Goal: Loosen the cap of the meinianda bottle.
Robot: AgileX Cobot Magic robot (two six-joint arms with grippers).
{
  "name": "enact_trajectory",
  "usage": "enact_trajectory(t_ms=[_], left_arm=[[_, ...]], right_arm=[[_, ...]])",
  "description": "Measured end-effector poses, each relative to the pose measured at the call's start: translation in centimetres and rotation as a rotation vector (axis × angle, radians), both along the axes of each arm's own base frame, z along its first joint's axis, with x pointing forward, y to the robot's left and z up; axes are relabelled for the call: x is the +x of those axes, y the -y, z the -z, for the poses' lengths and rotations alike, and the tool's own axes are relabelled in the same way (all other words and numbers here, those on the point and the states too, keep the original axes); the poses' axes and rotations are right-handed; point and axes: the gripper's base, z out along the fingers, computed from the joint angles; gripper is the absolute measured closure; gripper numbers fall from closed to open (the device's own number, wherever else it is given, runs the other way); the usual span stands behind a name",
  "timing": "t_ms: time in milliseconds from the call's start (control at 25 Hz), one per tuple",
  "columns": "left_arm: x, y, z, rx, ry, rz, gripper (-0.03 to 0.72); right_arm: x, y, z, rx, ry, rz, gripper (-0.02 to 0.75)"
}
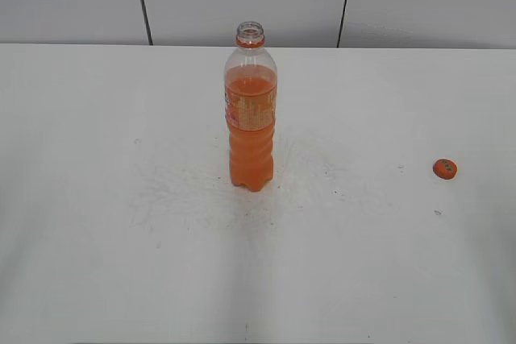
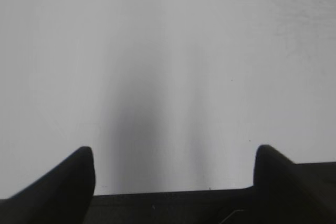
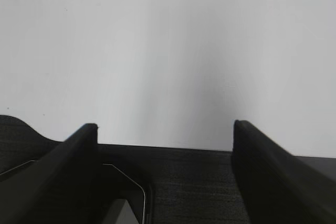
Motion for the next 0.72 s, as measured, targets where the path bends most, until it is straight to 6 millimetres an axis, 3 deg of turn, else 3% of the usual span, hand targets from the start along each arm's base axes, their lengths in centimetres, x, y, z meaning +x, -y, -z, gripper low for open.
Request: enact_trajectory(t_ms=[440, 720], left_arm=[[-4.1, -0.2, -1.1, 0.011, 0.238, 0.018, 0.126], [-6.2, -0.3, -1.3, 0.012, 0.356, 0.02, 0.126]], right_arm=[[-1.2, 0.1, 0.4, -0.012, -0.005, -0.001, 0.15], [-2.5, 0.2, -0.1, -0.009, 0.083, 0.0, 0.15]])
